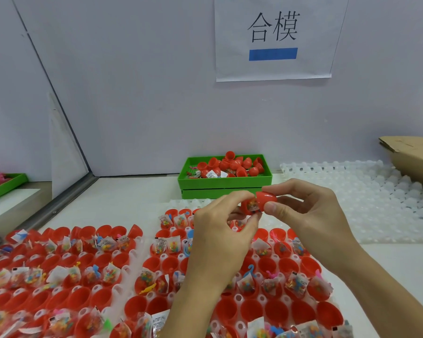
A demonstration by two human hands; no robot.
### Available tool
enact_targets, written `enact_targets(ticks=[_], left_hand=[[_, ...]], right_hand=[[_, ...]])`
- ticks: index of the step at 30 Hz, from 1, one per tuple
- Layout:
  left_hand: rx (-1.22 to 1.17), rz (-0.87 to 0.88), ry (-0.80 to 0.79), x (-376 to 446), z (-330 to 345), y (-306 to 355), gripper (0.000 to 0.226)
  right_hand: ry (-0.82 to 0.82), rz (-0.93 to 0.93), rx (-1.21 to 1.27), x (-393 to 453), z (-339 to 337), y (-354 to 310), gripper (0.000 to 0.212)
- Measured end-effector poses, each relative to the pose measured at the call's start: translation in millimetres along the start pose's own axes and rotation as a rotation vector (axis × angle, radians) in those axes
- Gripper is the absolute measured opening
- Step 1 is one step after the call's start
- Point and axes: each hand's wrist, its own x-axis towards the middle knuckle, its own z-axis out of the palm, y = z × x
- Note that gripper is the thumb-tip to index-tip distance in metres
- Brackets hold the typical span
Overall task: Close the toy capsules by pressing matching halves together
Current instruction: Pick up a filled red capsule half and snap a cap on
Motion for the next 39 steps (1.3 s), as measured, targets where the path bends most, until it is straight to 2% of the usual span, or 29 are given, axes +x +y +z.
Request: enact_targets(ticks=[12,17,19,30,33,36,39], left_hand=[[-0.009,0.059,0.085,-2.4,-0.5,-0.3,0.043],[0.002,0.144,0.129,-1.8,-1.4,4.3,0.030],[-0.001,0.155,0.130,-2.0,-1.1,6.5,0.032],[0.044,0.137,0.051,-0.7,0.1,1.6,0.027],[0.075,0.151,0.098,0.6,0.2,1.7,0.025],[-0.021,0.108,0.140,0.3,0.1,3.1,0.030],[-0.134,0.027,0.108,-0.6,-1.5,5.2,0.038]], right_hand=[[0.021,-0.008,0.057,1.2,-1.1,-1.4,0.021],[0.025,-0.033,0.092,1.2,-0.1,-1.7,0.023],[0.032,-0.038,0.113,1.5,-0.4,-1.8,0.024],[0.034,-0.028,0.111,2.1,-1.8,1.1,0.023],[0.020,-0.033,0.096,2.0,-1.4,1.3,0.024],[0.010,-0.047,0.081,1.4,-0.7,0.7,0.023],[0.013,-0.052,0.076,1.1,-0.4,0.7,0.022]])
